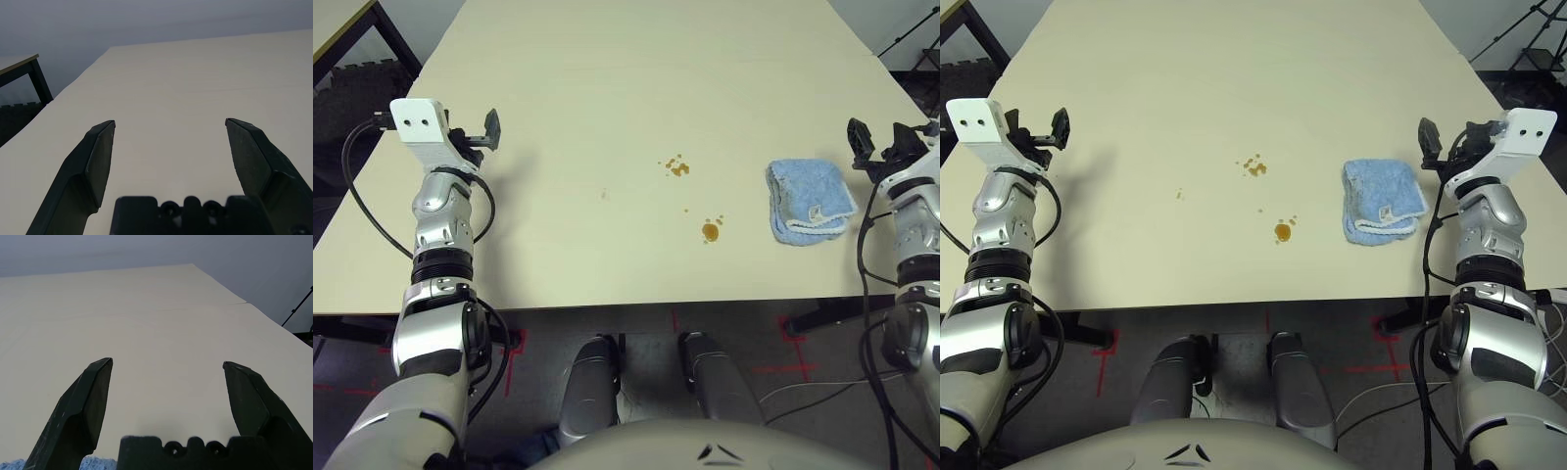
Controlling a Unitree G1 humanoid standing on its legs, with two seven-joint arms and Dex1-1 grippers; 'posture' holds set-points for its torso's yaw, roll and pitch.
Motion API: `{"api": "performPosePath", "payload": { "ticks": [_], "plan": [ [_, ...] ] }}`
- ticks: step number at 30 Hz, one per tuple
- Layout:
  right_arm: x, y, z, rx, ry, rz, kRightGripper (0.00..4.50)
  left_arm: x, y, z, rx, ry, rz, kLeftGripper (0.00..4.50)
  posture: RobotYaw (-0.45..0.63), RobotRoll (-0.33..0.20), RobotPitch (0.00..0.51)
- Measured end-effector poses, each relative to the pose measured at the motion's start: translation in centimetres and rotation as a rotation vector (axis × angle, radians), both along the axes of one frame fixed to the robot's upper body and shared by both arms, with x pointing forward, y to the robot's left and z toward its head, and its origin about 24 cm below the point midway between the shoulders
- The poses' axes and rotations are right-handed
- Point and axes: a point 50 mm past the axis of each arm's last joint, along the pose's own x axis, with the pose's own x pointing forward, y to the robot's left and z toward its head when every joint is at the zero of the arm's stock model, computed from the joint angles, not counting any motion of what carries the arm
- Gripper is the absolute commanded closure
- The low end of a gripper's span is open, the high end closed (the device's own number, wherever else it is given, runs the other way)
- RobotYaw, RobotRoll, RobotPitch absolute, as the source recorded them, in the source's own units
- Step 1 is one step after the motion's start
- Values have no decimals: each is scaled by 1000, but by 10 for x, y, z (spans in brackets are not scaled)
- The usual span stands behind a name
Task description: Wipe the water off the table with a rag.
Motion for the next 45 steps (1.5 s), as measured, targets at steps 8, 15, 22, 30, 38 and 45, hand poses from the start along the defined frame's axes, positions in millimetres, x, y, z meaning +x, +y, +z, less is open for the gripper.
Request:
{"api": "performPosePath", "payload": {
  "ticks": [8,15,22,30,38,45],
  "plan": [
    [1,1,0,-2,4,5,15,0,-1,-1,-1,3,-1,0,-122,0,186],
    [-1,0,2,-10,-2,3,15,4,-5,-2,-5,15,-23,0,-116,0,180],
    [1,1,3,-5,7,1,15,5,-11,-4,0,27,-123,0,-95,0,159],
    [10,6,22,-22,-27,28,15,-2,-47,3,54,38,-491,0,-85,0,153],
    [10,5,18,-15,-15,26,15,-27,-71,4,157,166,-896,0,-96,0,154],
    [9,5,16,-13,-10,25,15,-35,-77,0,192,236,-1030,0,-114,0,152]
  ]
}}
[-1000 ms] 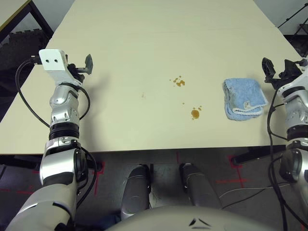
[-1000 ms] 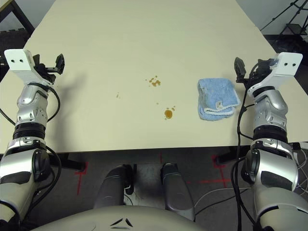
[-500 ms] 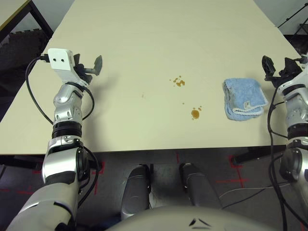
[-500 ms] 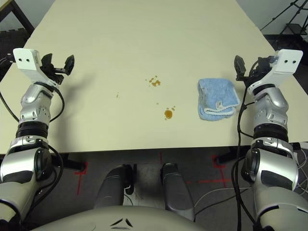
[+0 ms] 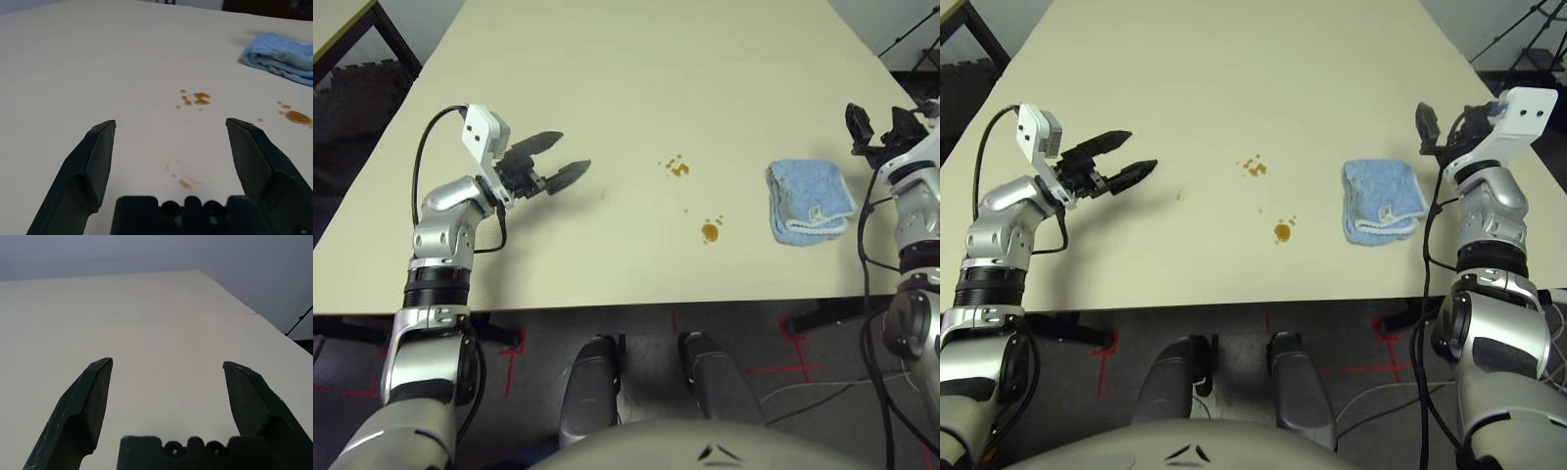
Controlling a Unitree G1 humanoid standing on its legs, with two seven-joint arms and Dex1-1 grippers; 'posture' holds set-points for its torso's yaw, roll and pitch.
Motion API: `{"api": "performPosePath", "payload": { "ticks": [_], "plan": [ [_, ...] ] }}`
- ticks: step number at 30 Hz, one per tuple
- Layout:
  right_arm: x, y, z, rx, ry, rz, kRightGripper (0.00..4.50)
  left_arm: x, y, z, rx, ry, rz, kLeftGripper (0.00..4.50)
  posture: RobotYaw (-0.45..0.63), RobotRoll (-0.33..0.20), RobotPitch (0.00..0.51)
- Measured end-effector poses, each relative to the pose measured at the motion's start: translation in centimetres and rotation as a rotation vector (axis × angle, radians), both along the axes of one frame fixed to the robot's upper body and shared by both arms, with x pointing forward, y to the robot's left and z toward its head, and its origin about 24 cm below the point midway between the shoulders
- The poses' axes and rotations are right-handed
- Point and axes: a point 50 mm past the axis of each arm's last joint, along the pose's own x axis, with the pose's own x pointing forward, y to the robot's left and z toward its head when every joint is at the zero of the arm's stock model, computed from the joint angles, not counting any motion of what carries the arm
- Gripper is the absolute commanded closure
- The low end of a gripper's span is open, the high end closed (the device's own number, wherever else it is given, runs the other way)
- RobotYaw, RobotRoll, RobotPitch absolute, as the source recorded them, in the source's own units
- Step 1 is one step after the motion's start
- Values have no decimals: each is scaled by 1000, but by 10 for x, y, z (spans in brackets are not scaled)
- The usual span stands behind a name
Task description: Wipe the water off the table with a rag.
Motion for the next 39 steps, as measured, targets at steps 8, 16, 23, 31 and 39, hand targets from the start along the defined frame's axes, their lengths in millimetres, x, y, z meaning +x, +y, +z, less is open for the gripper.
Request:
{"api": "performPosePath", "payload": {
  "ticks": [8,16,23,31,39],
  "plan": [
    [-4,-3,-6,2,20,-8,15,-2,-2,-6,12,40,-49,0,-139,0,155],
    [-19,-15,6,76,133,110,15,-2,-5,-7,44,37,-71,0,-149,0,157],
    [-43,-23,11,119,330,212,15,1,-5,-10,53,40,-64,0,-156,0,158],
    [-62,-9,-18,180,517,318,15,2,-7,-11,53,35,-62,0,-157,0,159],
    [-64,-2,-32,216,548,349,15,2,-7,-11,58,34,-58,0,-152,0,157]
  ]
}}
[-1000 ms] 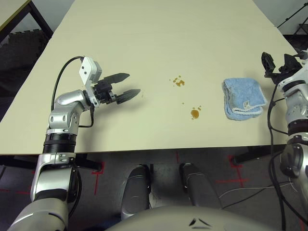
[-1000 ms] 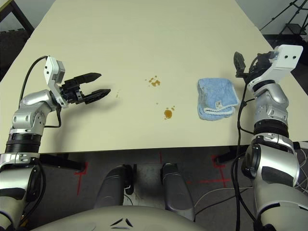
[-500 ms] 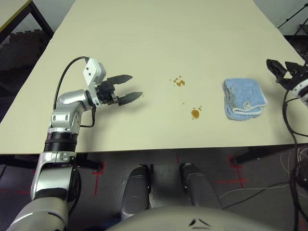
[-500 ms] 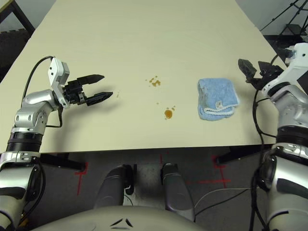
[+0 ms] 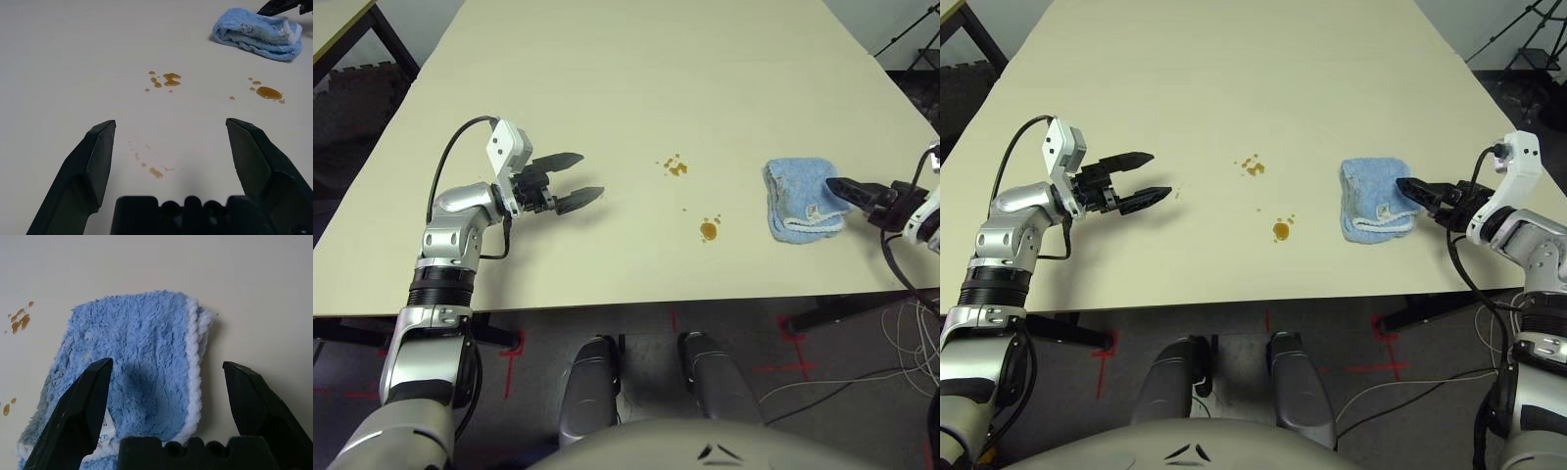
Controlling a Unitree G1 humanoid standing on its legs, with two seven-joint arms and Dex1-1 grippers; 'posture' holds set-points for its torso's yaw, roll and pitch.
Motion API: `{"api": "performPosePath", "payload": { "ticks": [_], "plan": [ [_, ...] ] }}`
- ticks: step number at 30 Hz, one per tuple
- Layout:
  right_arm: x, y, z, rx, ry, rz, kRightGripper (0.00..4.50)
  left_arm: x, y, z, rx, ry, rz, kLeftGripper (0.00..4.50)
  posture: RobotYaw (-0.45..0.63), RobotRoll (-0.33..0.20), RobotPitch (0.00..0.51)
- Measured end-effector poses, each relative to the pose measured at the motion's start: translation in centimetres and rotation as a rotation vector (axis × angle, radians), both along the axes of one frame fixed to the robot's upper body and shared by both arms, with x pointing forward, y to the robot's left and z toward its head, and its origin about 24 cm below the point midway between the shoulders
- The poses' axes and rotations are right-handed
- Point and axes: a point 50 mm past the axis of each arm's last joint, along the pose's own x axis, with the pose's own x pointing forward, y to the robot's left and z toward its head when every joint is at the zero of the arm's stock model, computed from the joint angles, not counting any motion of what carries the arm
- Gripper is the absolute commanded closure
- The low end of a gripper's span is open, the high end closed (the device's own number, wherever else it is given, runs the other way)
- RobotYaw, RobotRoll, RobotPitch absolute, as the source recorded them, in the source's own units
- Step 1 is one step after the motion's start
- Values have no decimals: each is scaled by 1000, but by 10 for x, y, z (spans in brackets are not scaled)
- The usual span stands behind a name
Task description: Wipe the water off the table with a rag.
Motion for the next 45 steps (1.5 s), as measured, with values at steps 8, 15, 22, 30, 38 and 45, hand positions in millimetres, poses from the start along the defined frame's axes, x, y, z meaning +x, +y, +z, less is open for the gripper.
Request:
{"api": "performPosePath", "payload": {
  "ticks": [8,15,22,30,38,45],
  "plan": [
    [2,10,-11,2,22,35,15,0,0,0,2,-5,8,0,-148,0,157],
    [5,22,-13,-3,7,79,15,1,0,2,3,-14,10,0,-148,0,158],
    [9,36,-14,-24,-6,130,15,2,-1,3,4,-17,10,0,-146,0,159],
    [11,48,-17,-70,-6,191,1286,2,-1,3,5,-17,11,0,-146,0,159],
    [12,51,-17,-77,-21,210,4170,2,0,3,9,-22,19,0,-144,0,156],
    [21,51,-9,-52,-61,163,4423,4,1,-2,8,-6,31,0,-144,0,155]
  ]
}}
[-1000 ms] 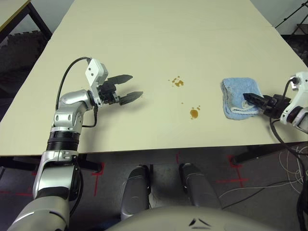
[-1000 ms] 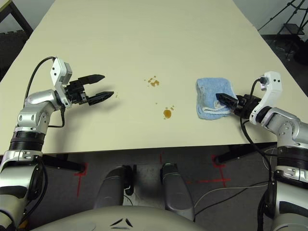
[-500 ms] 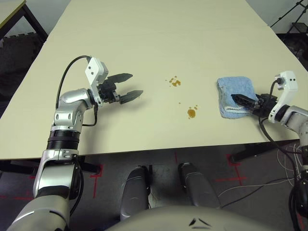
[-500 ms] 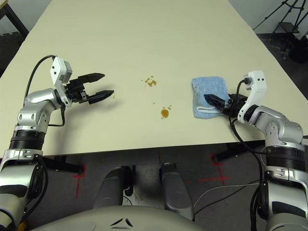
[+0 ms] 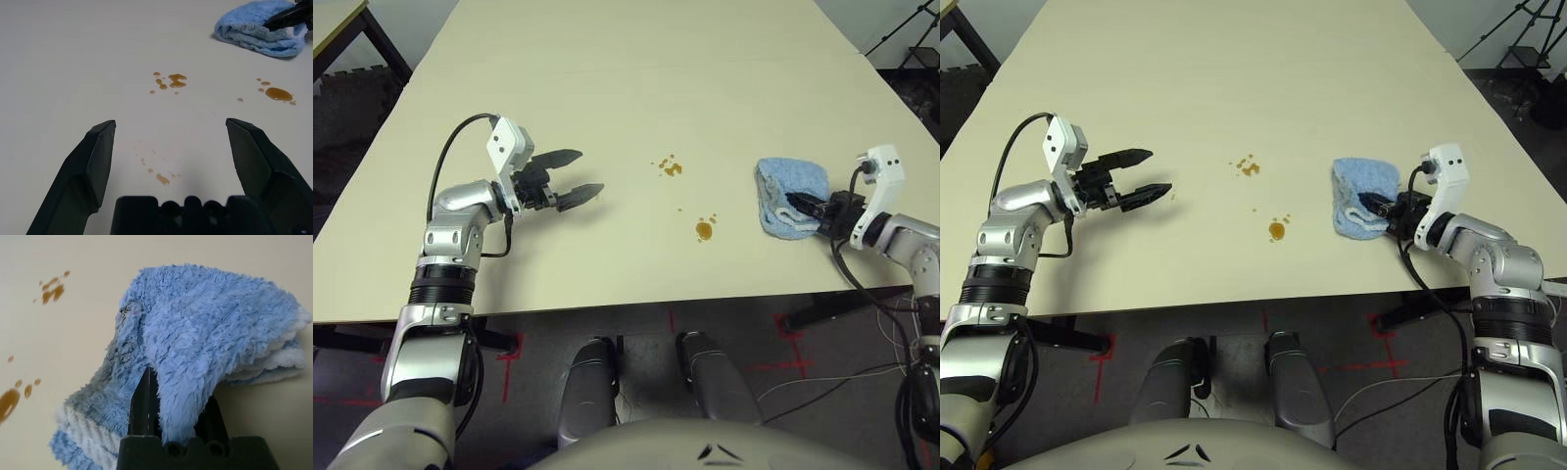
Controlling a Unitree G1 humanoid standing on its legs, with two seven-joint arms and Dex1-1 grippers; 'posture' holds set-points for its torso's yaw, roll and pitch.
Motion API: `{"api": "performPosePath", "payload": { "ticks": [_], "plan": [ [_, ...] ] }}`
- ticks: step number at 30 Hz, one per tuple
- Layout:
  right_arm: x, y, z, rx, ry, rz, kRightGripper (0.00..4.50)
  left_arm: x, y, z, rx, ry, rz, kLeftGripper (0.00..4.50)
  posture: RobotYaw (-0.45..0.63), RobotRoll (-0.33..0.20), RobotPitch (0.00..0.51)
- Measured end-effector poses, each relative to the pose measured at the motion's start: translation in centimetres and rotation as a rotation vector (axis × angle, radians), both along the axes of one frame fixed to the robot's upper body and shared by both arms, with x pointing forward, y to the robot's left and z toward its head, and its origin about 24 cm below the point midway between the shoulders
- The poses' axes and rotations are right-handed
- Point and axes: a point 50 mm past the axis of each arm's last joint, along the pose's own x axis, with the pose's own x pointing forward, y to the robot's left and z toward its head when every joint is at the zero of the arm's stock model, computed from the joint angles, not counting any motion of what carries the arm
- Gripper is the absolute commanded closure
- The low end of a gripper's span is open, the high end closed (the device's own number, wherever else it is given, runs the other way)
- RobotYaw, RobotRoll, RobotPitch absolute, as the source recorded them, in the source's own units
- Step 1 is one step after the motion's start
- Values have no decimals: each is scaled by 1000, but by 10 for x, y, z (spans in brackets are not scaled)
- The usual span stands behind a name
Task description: Wipe the water off the table with a rag.
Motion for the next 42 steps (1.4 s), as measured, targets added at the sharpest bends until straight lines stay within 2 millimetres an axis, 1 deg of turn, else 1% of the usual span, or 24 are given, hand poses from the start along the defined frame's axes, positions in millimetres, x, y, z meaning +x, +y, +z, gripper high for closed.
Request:
{"api": "performPosePath", "payload": {
  "ticks": [4,7,11,15,18,21,27,31,36,42],
  "plan": [
    [10,4,19,80,-69,-33,4423,0,0,0,1,-1,1,0,-141,0,150],
    [15,9,30,130,-80,-28,4423,0,1,-1,2,-3,2,0,-140,0,147],
    [15,18,36,171,-60,-1,4423,0,0,0,3,-6,2,0,-139,0,145],
    [11,28,39,158,-20,53,4423,0,0,0,3,-7,1,0,-136,0,147],
    [1,30,36,131,29,97,4423,0,0,0,3,-9,1,0,-136,0,148],
    [-9,29,26,95,92,118,4423,0,1,0,4,-11,1,0,-141,0,152],
    [-22,33,13,67,134,131,4423,0,1,0,4,-12,1,0,-152,0,155],
    [-27,46,2,60,164,150,4423,0,0,0,3,-11,0,0,-156,0,156],
    [-32,60,-4,66,167,151,4423,1,0,-1,3,-9,1,0,-155,0,158],
    [-38,85,-8,89,183,212,4423,2,2,-3,1,5,9,0,-155,0,158]
  ]
}}
